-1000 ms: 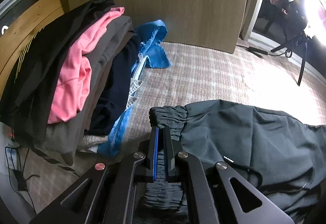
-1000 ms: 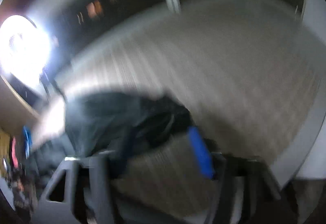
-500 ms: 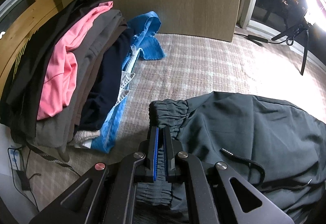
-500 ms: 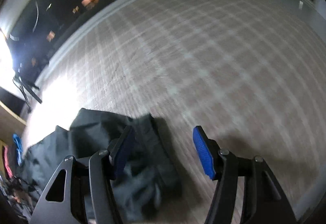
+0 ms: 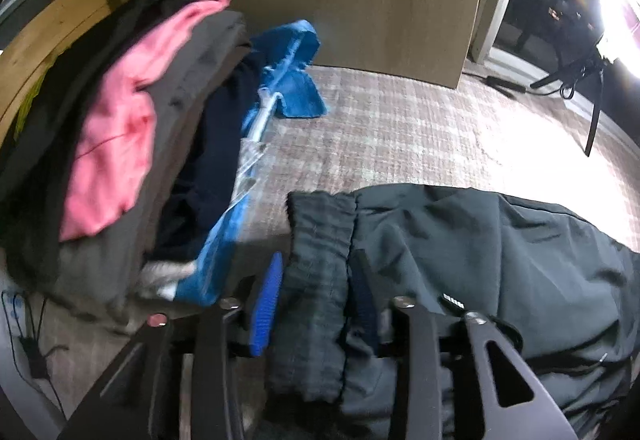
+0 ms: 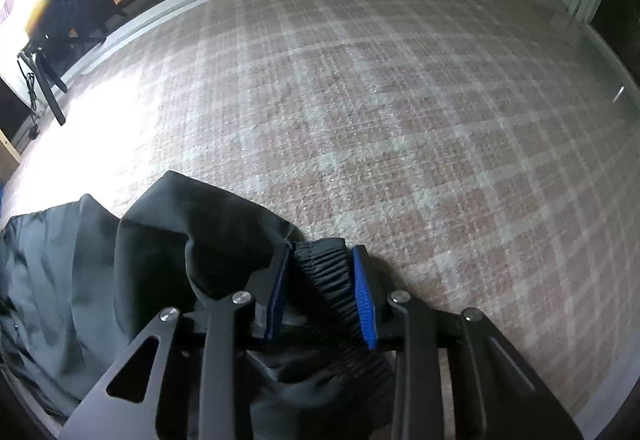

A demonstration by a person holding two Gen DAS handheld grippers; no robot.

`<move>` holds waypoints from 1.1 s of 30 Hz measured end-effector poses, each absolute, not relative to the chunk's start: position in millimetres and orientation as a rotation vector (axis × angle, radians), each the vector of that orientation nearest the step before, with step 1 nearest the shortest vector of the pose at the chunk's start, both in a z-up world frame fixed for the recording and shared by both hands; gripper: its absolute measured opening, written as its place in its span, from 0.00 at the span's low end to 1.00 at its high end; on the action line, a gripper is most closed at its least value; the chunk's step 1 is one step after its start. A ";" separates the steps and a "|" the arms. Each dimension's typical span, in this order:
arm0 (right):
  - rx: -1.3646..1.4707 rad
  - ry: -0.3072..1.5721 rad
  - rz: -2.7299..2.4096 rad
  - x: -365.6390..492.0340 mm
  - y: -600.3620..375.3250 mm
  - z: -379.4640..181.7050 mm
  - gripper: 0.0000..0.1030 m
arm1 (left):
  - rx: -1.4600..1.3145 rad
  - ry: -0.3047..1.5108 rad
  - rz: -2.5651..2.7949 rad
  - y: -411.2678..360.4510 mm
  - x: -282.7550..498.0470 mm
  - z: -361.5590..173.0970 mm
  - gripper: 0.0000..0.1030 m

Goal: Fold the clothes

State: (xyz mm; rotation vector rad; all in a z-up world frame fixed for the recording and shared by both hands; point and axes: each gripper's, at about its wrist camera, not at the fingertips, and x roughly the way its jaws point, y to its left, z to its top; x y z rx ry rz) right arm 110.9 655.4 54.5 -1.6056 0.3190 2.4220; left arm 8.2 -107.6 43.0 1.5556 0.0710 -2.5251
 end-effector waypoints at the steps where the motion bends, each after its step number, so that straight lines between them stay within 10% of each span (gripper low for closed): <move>1: -1.603 0.310 2.418 110.8 655.0 54.0 0.29 | 1.556 0.057 -2.520 -107.7 2.5 39.8 0.49; 10: -1.372 0.280 2.418 112.3 666.5 93.3 0.25 | 1.547 0.018 -2.552 -110.2 -20.2 40.0 0.03; 25: -1.142 0.256 2.409 36.7 719.4 157.9 0.24 | 1.369 0.151 -2.656 -116.7 -74.1 113.0 0.04; 33: -1.318 0.235 2.294 0.6 726.0 94.9 0.26 | 1.541 0.073 -2.528 -107.6 -121.8 60.1 0.11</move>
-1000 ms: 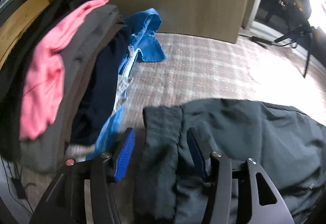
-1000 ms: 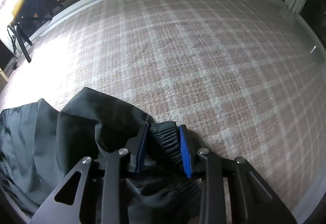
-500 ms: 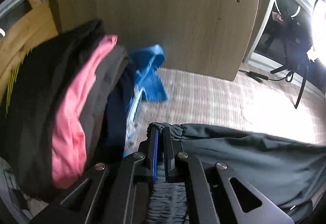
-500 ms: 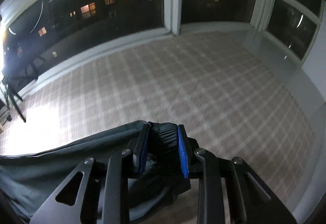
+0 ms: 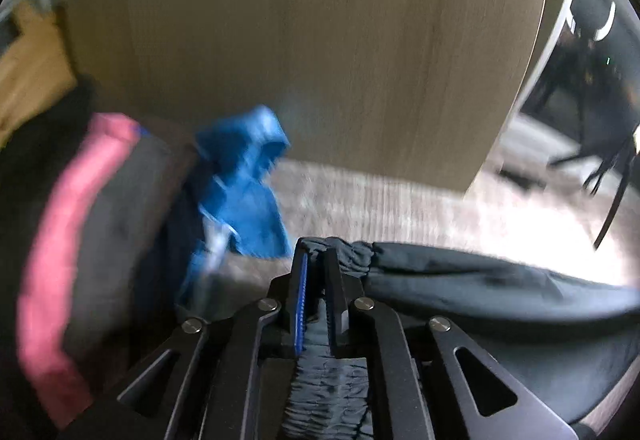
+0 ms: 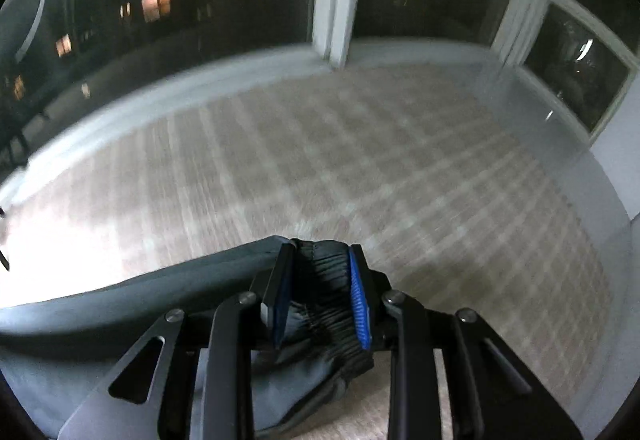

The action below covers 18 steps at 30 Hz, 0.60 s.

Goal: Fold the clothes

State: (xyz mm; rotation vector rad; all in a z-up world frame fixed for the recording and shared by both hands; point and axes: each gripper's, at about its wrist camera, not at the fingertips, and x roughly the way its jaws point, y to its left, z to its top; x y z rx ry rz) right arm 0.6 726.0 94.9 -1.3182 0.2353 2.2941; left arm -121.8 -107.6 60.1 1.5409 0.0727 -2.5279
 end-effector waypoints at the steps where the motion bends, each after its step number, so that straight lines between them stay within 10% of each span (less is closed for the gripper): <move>1: -1.348 0.234 2.282 -1.8 725.4 88.8 0.26 | 1.563 0.032 -2.498 -105.0 -124.2 54.6 0.11; 18: -1.167 0.565 2.513 239.2 673.7 200.1 0.52 | 1.780 -0.148 -2.668 -143.5 76.5 75.4 0.54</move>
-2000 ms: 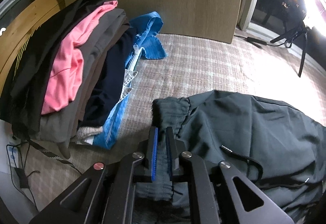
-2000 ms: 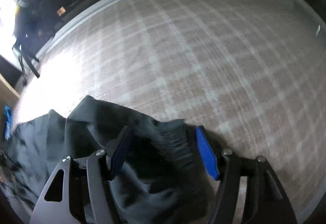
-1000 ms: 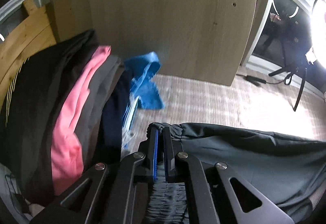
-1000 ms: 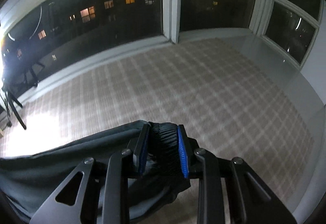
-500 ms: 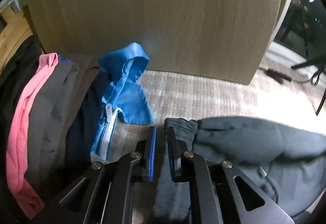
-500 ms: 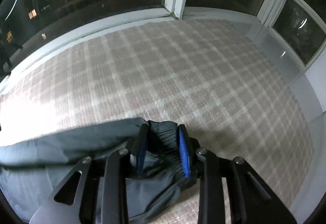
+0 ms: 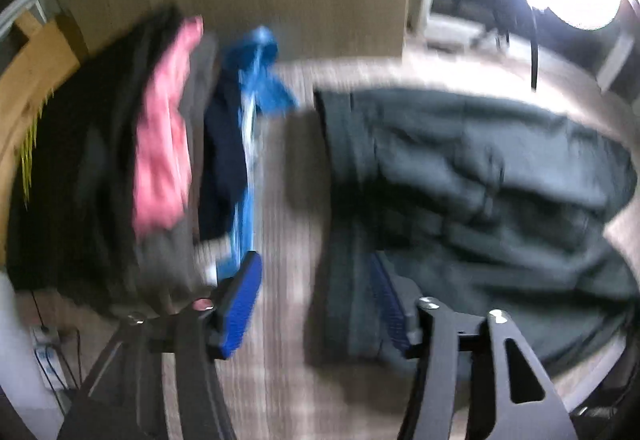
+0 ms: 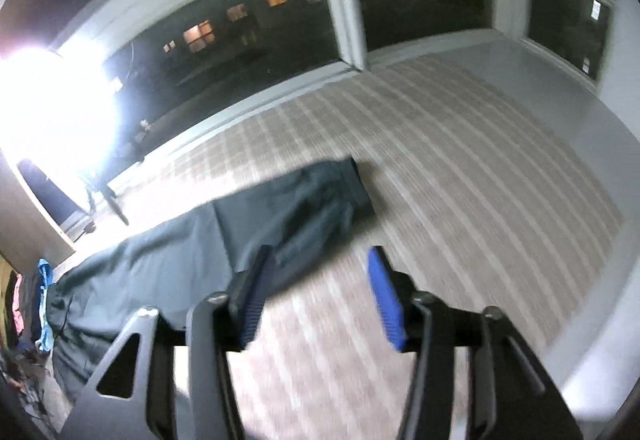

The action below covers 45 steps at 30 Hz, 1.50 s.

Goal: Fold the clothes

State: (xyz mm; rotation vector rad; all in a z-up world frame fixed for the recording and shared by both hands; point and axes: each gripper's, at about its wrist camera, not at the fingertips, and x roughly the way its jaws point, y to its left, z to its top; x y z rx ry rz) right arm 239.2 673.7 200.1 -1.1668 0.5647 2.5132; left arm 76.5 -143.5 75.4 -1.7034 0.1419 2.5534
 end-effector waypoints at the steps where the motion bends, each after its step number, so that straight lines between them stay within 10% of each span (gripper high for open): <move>1: -1.162 0.582 2.494 257.9 669.2 196.8 0.52 | -1.727 0.120 2.526 -144.8 81.9 63.2 0.54; 11: -1.207 0.879 2.262 400.0 625.0 118.0 0.52 | -1.703 0.022 2.471 -150.7 100.1 25.9 0.54; 21: -1.161 1.092 2.103 492.6 591.3 69.9 0.52 | -1.430 0.609 2.416 -102.2 130.6 21.2 0.54; 27: -1.111 1.114 2.077 515.1 579.6 64.6 0.52 | -1.366 0.629 2.324 -85.1 125.8 18.6 0.01; 45: -0.743 1.615 1.949 534.9 611.5 -12.3 0.58 | -1.354 0.485 2.434 -122.7 140.6 93.6 0.00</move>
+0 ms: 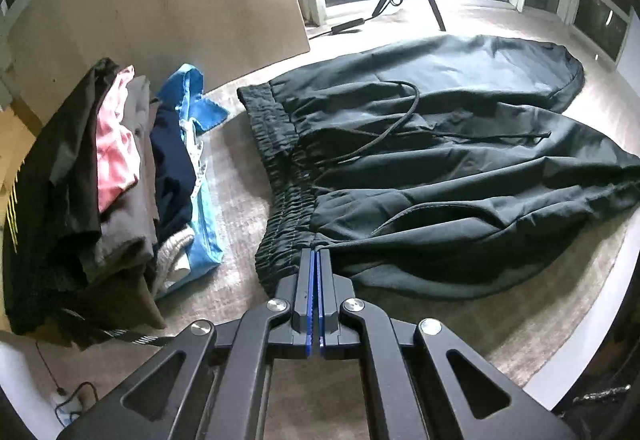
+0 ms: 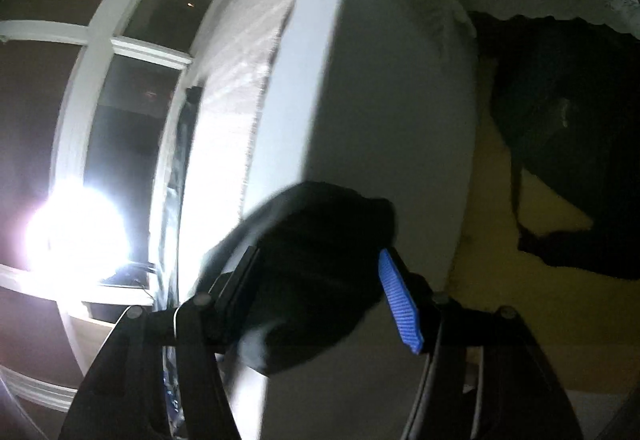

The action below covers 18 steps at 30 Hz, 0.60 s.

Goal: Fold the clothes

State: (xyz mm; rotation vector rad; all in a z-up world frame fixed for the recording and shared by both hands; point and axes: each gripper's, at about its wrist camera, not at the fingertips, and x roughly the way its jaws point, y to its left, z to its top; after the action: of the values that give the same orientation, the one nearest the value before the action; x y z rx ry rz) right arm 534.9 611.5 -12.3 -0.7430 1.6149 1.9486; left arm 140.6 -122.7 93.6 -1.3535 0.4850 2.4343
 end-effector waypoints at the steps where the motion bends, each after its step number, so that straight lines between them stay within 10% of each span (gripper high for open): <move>1: -0.751 1.599 1.954 528.1 612.0 -7.9 0.58 | -1.353 0.485 2.435 -123.3 139.2 94.5 0.00; 8: -1.016 1.383 1.921 469.6 606.1 0.8 0.57 | -1.370 0.412 2.456 -134.2 127.8 98.5 0.00; 12: -1.089 1.284 1.898 456.6 594.0 7.4 0.08 | -1.361 0.407 2.457 -135.0 127.8 98.6 0.00; 18: -0.936 1.220 2.012 445.1 593.4 74.0 0.04 | -1.337 0.340 2.473 -145.4 126.9 109.1 0.00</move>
State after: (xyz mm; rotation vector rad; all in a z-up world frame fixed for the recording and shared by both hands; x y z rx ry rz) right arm 445.1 593.4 74.0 -0.9363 1.2195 2.0118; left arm 127.0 -145.4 109.1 -1.3370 0.3401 2.4733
